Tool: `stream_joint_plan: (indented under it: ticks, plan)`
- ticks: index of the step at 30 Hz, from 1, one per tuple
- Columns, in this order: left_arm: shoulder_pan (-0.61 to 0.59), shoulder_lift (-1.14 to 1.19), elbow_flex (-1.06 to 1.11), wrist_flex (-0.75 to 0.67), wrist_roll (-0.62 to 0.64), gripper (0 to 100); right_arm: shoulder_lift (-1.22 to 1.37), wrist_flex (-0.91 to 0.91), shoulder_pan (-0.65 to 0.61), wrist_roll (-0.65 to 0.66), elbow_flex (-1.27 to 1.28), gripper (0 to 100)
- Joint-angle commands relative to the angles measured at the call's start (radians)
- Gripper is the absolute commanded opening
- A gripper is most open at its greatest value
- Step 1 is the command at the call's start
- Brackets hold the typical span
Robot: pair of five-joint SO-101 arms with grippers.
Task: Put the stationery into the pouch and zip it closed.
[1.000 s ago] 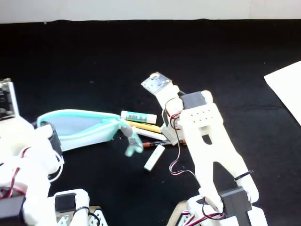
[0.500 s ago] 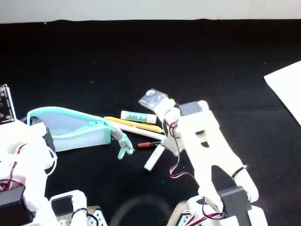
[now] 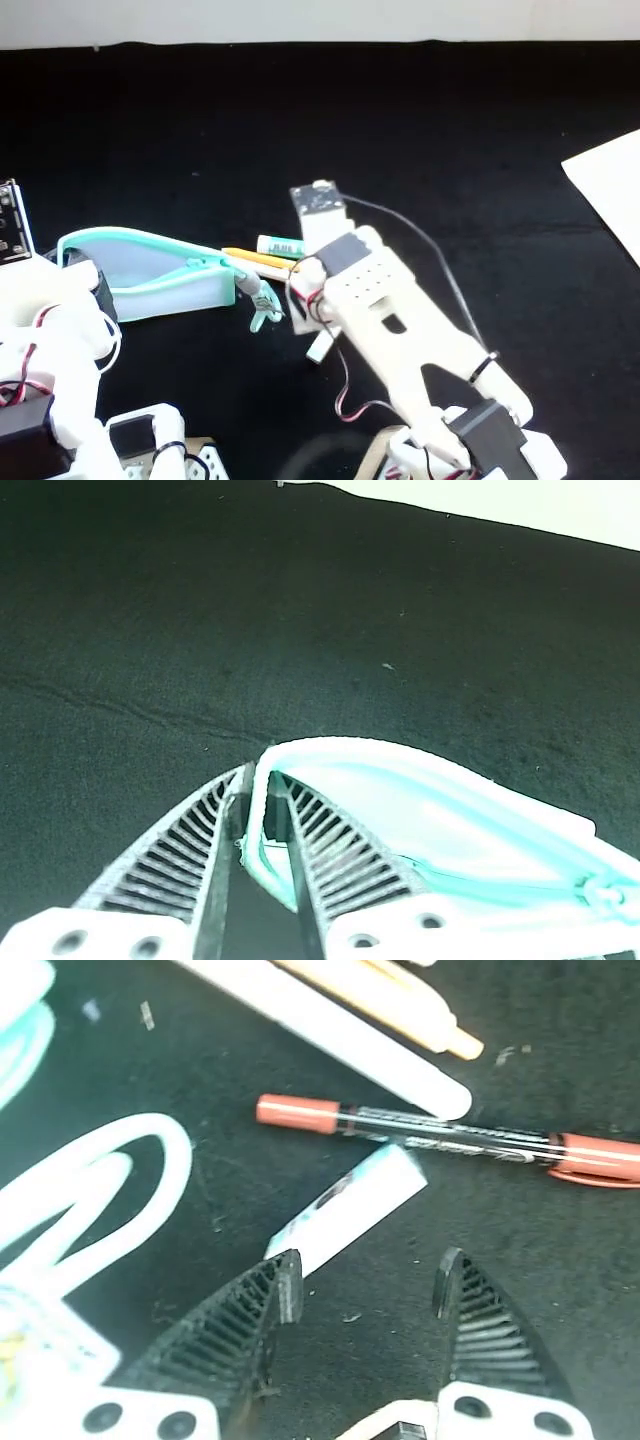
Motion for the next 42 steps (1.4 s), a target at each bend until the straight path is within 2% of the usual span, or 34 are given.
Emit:
stream_joint_plan:
  ticks: [1, 5, 8, 18, 20, 23, 26, 32, 35, 38, 42]
  plan:
    - [-0.002, 0.012, 0.047, -0.002, -0.009, 1, -0.025, -0.111, -0.015, -0.014, 0.093, 22.0]
    - [-0.002, 0.012, 0.045, -0.002, -0.009, 1, -0.025, -0.254, -0.016, -0.018, 0.205, 21.8]
    - [-0.002, 0.012, 0.045, -0.002, -0.009, 1, -0.025, -0.318, -0.019, -0.089, 0.246, 21.7]
    - [-0.051, 0.012, 0.044, -0.021, -0.009, 1, -0.025, -0.435, -0.016, -0.104, 0.38, 21.1]
    - [-0.051, 0.012, 0.044, -0.021, -0.009, 1, -0.025, -0.44, -0.015, -0.069, 0.384, 16.2]
    - [-0.051, 0.012, 0.044, -0.021, -0.009, 1, -0.027, -0.44, -0.015, 0.068, 0.378, 0.2]
    - [-0.051, 0.012, 0.044, -0.021, -0.009, 1, -0.039, -0.43, 0.03, 0.141, 0.375, 0.3]
    - [-0.051, 0.012, 0.044, -0.021, -0.009, 1, -0.041, -0.252, 0.185, 0.186, 0.099, 0.6]
    - [-0.051, 0.012, 0.044, -0.021, -0.011, 1, -0.041, -0.185, 0.206, 0.186, -0.102, 0.6]
    - [-0.051, 0.012, 0.047, -0.023, -0.046, 1, -0.082, -0.179, 0.171, 0.186, -0.292, 0.6]
    - [-0.051, 0.012, 0.047, -0.017, -0.064, 1, -0.194, -0.191, 0.025, 0.186, -0.444, 0.6]
